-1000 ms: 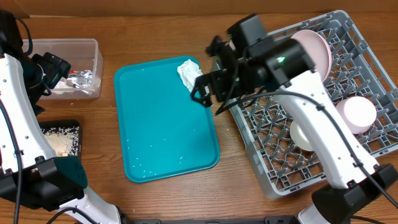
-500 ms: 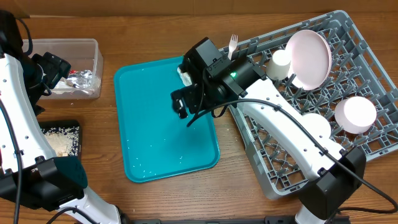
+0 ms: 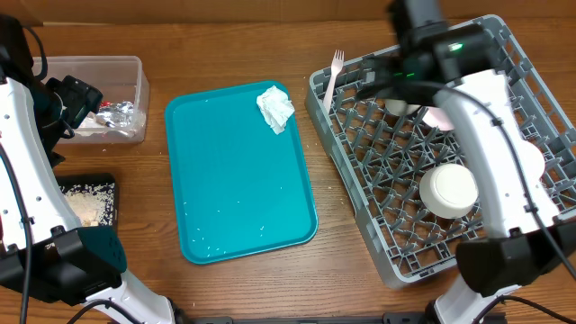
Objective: Sort waste into correct bins and load items into the dishwasher rack
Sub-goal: 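Carry the fork into the rack's back-left and release it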
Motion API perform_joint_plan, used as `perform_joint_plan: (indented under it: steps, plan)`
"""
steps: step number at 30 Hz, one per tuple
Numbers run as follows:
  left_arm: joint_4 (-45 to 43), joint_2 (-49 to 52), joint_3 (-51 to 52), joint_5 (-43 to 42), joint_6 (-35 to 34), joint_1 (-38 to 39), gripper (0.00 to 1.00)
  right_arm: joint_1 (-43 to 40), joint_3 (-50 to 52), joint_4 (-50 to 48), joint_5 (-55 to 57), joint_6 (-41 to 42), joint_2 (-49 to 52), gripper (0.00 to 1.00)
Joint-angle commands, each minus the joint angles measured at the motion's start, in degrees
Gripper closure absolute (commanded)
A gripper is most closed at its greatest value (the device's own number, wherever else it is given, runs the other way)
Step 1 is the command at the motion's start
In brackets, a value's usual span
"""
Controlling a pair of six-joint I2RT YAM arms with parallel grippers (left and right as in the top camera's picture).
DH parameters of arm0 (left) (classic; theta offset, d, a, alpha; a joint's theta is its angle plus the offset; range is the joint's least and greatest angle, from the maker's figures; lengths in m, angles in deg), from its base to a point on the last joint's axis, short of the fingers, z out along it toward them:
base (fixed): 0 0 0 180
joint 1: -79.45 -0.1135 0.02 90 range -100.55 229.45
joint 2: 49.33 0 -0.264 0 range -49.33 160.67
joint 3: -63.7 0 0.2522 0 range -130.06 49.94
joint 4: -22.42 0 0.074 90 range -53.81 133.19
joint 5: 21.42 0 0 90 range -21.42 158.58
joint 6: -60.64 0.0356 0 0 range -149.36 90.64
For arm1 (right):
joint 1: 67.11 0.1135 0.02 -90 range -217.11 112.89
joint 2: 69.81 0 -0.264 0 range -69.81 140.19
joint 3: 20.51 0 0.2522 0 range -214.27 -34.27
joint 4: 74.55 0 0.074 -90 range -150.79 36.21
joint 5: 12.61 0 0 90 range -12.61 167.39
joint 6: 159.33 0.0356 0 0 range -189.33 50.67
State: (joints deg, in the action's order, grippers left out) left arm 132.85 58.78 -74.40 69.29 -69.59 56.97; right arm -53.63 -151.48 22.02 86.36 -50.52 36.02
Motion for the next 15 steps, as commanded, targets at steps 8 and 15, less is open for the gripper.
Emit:
perform_joint_plan:
  steps: [8,15]
  plan:
    - [0.13,-0.22,-0.28,0.79,0.85,0.37,0.0,-7.67,-0.83,0.04,-1.53,0.57,-1.29,0.0]
    - [0.13,-0.22,-0.28,0.81,0.85,0.37,0.0,-7.67,-0.83,0.04,-1.53,0.57,-1.29,0.0]
